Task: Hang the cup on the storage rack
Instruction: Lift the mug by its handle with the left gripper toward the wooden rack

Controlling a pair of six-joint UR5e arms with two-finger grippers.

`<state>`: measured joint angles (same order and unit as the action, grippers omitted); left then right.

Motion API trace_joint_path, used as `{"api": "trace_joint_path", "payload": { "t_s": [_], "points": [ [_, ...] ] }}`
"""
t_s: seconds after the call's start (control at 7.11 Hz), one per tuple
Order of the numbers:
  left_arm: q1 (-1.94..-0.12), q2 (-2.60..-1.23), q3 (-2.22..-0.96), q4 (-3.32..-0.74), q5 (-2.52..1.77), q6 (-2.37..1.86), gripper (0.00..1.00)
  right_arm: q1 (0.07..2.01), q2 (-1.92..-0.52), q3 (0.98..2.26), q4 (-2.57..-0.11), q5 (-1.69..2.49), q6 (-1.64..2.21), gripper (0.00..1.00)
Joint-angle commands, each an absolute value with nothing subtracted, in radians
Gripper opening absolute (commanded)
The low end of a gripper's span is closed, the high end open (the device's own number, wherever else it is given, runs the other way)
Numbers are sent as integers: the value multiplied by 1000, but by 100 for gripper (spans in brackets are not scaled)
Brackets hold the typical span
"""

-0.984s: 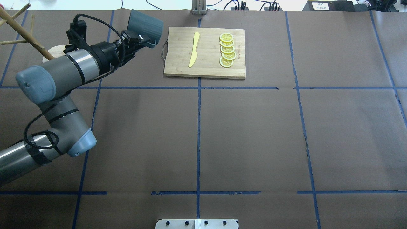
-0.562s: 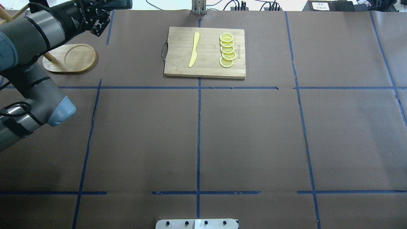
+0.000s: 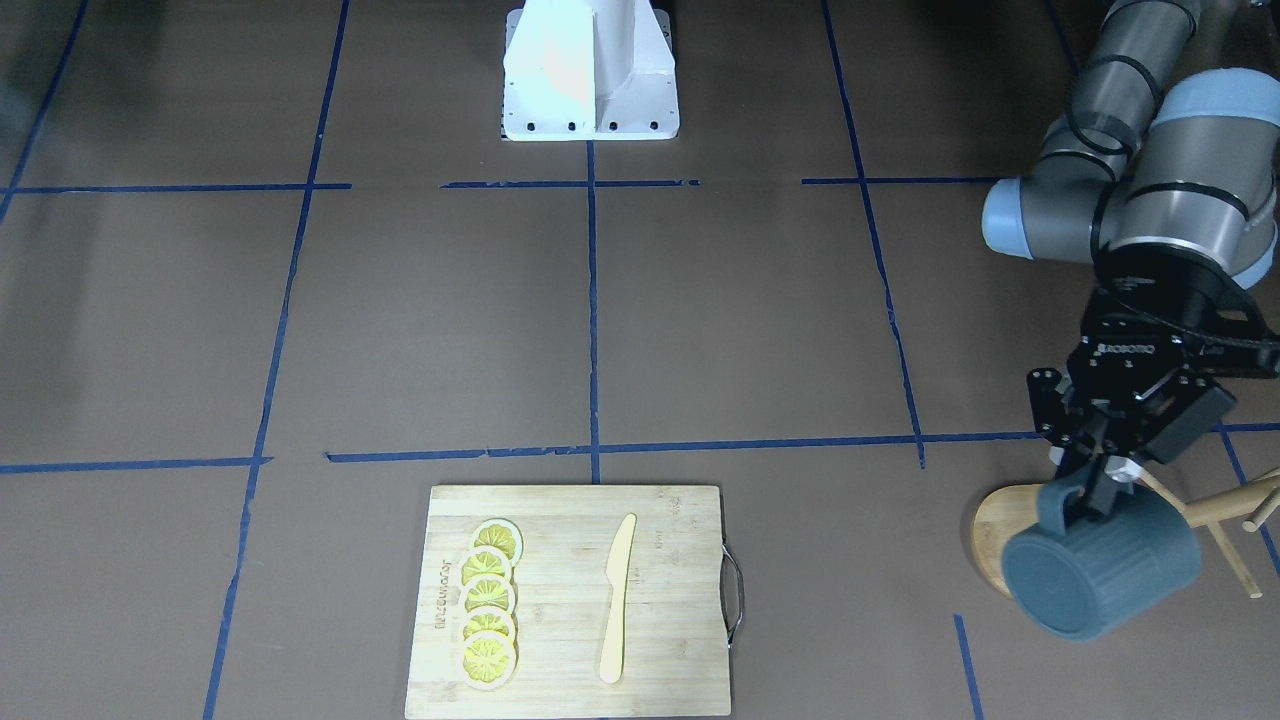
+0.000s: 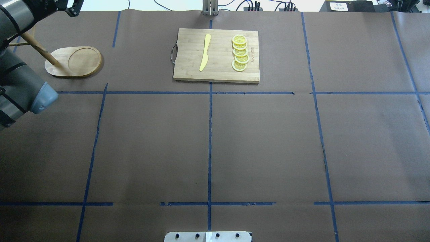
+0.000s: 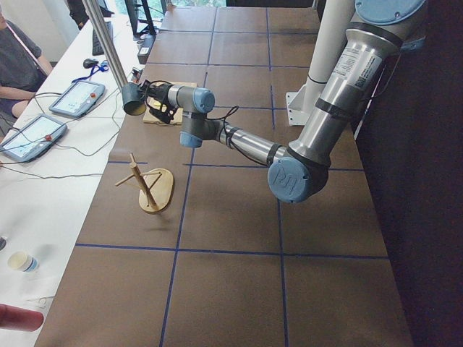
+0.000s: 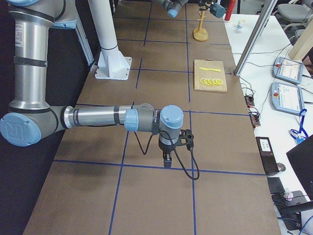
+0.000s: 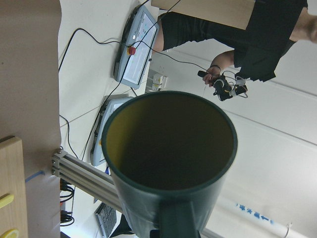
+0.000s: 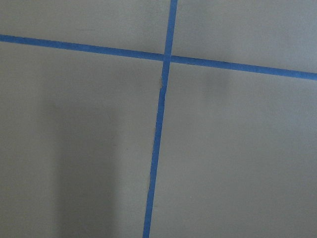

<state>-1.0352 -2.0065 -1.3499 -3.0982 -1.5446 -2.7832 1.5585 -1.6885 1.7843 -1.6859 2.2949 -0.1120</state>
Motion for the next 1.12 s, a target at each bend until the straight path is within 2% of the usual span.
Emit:
{"api": "trace_joint_path", "payload": {
  "t_s": [0.0, 0.56, 0.98],
  "points": [
    [-1077, -2000, -1218, -3256, -1545, -2893, 0, 1559, -1687, 1786, -1686, 2295, -112, 100],
    [-1083, -1899, -1192, -3446, -1546, -2954, 1, 1559, -1686, 1787, -1686, 2293, -112, 100],
    [-1083, -1861, -1189, -3482, -1546, -2957, 1, 1559, -1686, 1789, -1686, 2293, -112, 100]
  ]
}}
